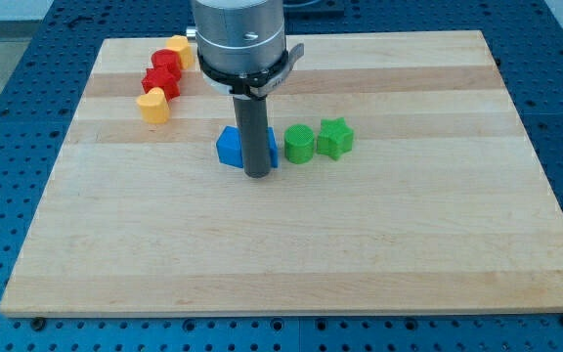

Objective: Nudge the blue cube up a bit

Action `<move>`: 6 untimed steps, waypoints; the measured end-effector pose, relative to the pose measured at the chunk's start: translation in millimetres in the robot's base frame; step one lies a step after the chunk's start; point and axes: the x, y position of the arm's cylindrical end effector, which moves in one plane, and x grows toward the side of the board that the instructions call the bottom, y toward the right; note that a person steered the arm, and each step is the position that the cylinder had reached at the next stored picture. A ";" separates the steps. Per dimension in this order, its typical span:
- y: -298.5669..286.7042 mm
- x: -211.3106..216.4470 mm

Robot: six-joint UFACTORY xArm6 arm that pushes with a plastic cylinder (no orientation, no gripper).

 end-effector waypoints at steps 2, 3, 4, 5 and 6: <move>-0.6 -4.3; -10.4 22.0; -43.1 22.2; -60.1 6.8; -50.2 -4.9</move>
